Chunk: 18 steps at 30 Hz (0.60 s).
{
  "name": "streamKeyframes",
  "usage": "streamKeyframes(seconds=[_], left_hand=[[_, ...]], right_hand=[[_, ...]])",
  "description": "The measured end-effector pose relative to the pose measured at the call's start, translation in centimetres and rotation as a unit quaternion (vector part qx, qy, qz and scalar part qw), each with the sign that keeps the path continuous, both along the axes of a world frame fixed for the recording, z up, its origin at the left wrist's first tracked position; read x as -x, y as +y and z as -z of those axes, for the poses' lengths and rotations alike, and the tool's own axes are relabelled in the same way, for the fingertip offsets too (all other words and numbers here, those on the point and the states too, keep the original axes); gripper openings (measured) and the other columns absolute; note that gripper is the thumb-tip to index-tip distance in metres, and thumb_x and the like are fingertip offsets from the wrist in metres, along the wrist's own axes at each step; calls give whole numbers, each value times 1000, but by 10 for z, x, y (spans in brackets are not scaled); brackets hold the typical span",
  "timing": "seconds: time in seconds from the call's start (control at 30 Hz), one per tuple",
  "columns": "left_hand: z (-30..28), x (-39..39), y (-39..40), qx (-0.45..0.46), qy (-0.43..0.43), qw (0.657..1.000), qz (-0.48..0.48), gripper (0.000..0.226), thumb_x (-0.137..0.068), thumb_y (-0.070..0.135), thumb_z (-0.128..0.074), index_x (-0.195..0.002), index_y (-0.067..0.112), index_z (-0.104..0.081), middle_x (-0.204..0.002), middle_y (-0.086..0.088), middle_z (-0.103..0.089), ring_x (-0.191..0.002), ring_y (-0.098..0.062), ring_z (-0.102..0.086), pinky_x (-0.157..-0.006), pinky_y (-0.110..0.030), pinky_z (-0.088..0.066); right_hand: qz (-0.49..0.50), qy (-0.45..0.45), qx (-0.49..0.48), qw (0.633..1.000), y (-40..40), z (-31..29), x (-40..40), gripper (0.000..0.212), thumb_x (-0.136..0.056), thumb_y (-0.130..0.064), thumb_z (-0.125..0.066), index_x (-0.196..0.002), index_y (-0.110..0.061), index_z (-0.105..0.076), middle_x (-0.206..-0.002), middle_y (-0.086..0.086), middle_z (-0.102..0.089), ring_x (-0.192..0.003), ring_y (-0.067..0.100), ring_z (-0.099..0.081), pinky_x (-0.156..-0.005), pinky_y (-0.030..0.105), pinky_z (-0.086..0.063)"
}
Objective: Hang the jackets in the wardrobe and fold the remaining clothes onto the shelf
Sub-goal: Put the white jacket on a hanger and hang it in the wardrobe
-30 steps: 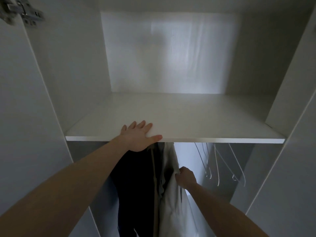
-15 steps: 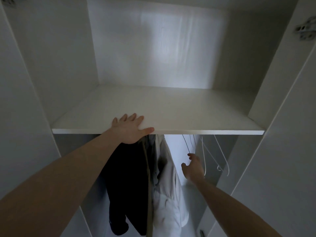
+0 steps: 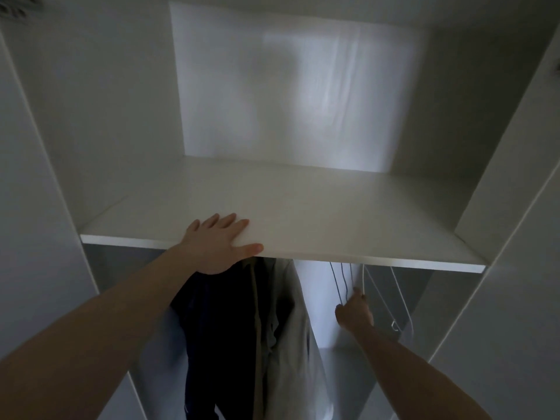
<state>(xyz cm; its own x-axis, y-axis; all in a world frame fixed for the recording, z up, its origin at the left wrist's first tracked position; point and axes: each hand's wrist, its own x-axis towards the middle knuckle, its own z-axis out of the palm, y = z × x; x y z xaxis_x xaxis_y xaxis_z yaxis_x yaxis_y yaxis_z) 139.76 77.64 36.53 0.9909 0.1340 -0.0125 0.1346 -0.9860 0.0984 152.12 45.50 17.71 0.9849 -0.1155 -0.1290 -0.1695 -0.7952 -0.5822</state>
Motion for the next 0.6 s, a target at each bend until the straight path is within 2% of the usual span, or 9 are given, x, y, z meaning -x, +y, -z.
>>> streamKeyframes(seconds=[0.23, 0.33, 0.43, 0.5, 0.6], left_hand=[[-3, 4, -3, 5, 6, 1000, 1, 110, -62, 100, -5, -159, 47, -1, -170, 15, 2, -157, -19, 0, -125, -50, -2], [-5, 7, -5, 7, 5, 1000, 1, 108, -65, 98, -7, -159, 47, -1, -170, 15, 3, -157, -18, 0, -126, -49, -1], [-5, 8, -6, 5, 5, 1000, 2, 105, -67, 97, -9, -160, 47, -1, -170, 15, 2, -157, -18, 1, -126, -48, -1], [-6, 8, -6, 8, 6, 1000, 1, 106, -67, 97, -10, -160, 47, -2, -170, 15, 2, -157, -18, 1, -126, -49, -1], [-6, 8, -6, 6, 5, 1000, 1, 107, -65, 97, -9, -159, 47, -3, -170, 14, 2, -157, -19, 0, -126, -49, -1]], right_hand=[[-11, 41, -38, 998, 0, 14, -5, 51, -100, -14, -50, -149, -7, -39, -140, 9, -58, -133, 24, -54, -107, 29, -43], [11, 57, -75, 995, 2, 13, -4, 54, -95, -8, -54, -147, -9, -39, -133, 18, -59, -120, 34, -60, -100, 39, -52], [6, 79, -109, 991, 6, 12, -8, 57, -94, -4, -53, -149, -9, -38, -131, 21, -59, -110, 36, -65, -97, 47, -56], [16, 84, -138, 987, 12, 8, -8, 57, -96, 1, -52, -150, -8, -39, -134, 23, -58, -101, 36, -67, -93, 49, -58], [10, 92, -165, 982, 18, 4, -7, 50, -98, -2, -50, -147, -6, -43, -135, 23, -57, -101, 35, -65, -89, 46, -59]])
